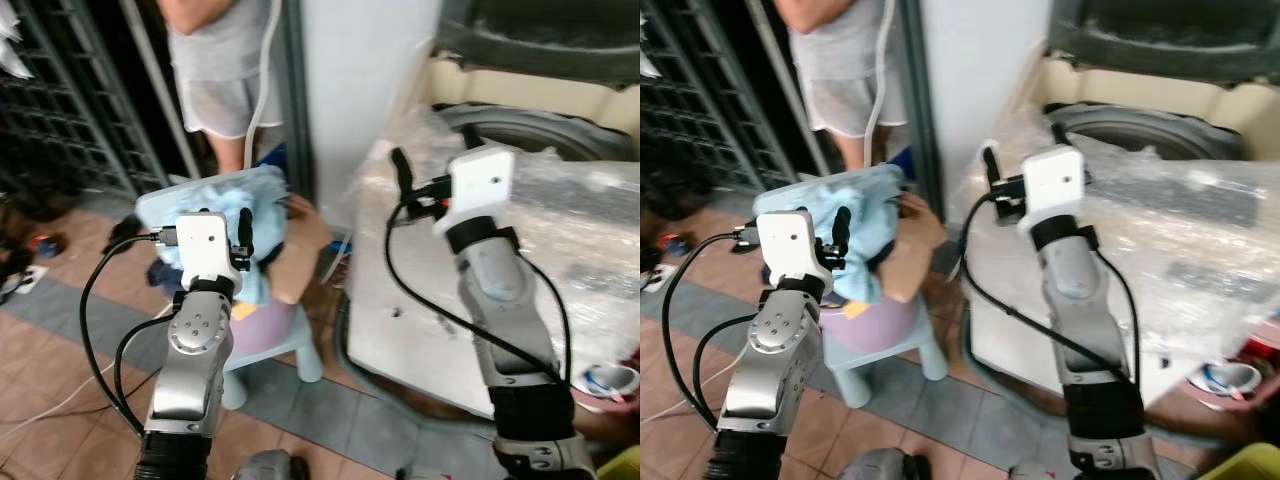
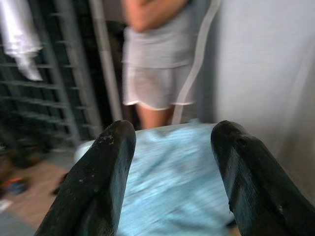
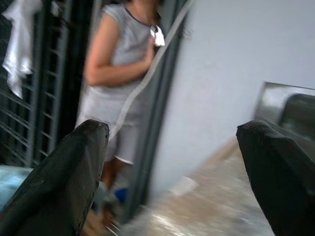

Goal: Clothes washing

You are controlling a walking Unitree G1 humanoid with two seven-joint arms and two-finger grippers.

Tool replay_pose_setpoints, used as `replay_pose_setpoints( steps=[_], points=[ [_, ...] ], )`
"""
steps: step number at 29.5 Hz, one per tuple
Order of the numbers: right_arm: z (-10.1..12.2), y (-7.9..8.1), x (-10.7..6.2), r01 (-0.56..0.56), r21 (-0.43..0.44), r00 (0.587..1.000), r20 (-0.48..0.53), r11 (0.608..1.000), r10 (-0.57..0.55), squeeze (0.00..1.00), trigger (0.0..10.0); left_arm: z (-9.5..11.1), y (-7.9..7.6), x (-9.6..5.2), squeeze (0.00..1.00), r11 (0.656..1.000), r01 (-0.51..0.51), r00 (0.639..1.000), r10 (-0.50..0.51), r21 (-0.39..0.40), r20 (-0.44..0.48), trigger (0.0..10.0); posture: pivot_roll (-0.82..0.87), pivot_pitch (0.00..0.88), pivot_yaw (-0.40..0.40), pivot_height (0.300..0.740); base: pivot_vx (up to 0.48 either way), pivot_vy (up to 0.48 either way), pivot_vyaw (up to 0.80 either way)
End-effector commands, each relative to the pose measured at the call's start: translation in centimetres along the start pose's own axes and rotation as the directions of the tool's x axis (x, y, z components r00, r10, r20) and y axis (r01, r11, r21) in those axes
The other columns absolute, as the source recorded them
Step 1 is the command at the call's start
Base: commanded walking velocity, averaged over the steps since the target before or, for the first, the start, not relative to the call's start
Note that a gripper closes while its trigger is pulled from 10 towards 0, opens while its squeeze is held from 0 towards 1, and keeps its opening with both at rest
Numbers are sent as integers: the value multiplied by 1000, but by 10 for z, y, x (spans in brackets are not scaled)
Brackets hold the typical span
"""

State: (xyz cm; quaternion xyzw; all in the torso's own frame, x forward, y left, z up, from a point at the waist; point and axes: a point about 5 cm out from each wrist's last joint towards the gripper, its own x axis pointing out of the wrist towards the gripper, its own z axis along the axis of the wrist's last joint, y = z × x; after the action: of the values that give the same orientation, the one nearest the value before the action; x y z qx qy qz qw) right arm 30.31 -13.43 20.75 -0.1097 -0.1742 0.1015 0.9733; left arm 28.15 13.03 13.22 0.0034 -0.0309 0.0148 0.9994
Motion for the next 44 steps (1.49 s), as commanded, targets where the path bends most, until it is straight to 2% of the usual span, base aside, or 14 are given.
replay_pose_setpoints(
  steps=[1, 11, 12, 13, 14, 15, 25, 36, 44],
  points=[
    [1, -4, 0, 17, 16, 1000, -10, 1000, -17, 1000, 10000, -1, -1, -1, 0, 1000, 1, 1000, -1, 14, -7, 10000, -56, 0, 92, 740, 0, 0, 800],
    [-4, 3, -7, -8, 63, 998, -54, 998, 12, 1000, 10000, 1, 1, -5, 0, 1000, 9, 1000, -9, 15, 20, 10000, -55, 0, 86, 740, 0, 0, 800],
    [-6, 5, -8, -22, 63, 998, -62, 998, 26, 945, 10000, 0, 1, -5, 0, 1000, 7, 1000, -7, 12, 17, 10000, -57, 0, 86, 740, 0, 0, 0],
    [-8, 7, -10, -37, 61, 997, -73, 997, 41, 565, 10000, 0, 1, -6, 0, 1000, 6, 1000, -6, 9, 14, 10000, -57, 0, 86, 740, 251, 0, 0],
    [-8, 7, -10, -37, 61, 997, -73, 997, 41, 565, 10000, 0, 1, -6, 0, 1000, 6, 1000, -6, 9, 14, 10000, -57, 0, 86, 740, 251, 0, 0],
    [-11, 8, -12, -42, 65, 995, -84, 997, 47, 0, 10000, -1, 1, -5, 0, 1000, 9, 1000, -9, 16, 15, 10000, -57, 0, 86, 740, 277, 0, 0],
    [-32, 12, -25, -63, 50, 981, -180, 997, 71, 0, 10000, -2, 4, -6, 0, 1000, 9, 1000, -9, 18, 14, 10000, -59, 0, 87, 740, 385, 204, 0],
    [-59, 12, -34, -95, -34, 941, -330, 995, 79, 0, 10000, -1, 5, -6, 0, 1000, 9, 1000, -9, 26, 13, 10000, -48, 1, 95, 740, 439, 0, 0],
    [-78, 12, -37, -111, -57, 893, -443, 992, 74, 0, 10000, -7, 6, -11, 0, 999, -5, 1000, 6, 34, -26, 10000, -34, 3, 87, 740, 0, 0, 0]
  ],
)
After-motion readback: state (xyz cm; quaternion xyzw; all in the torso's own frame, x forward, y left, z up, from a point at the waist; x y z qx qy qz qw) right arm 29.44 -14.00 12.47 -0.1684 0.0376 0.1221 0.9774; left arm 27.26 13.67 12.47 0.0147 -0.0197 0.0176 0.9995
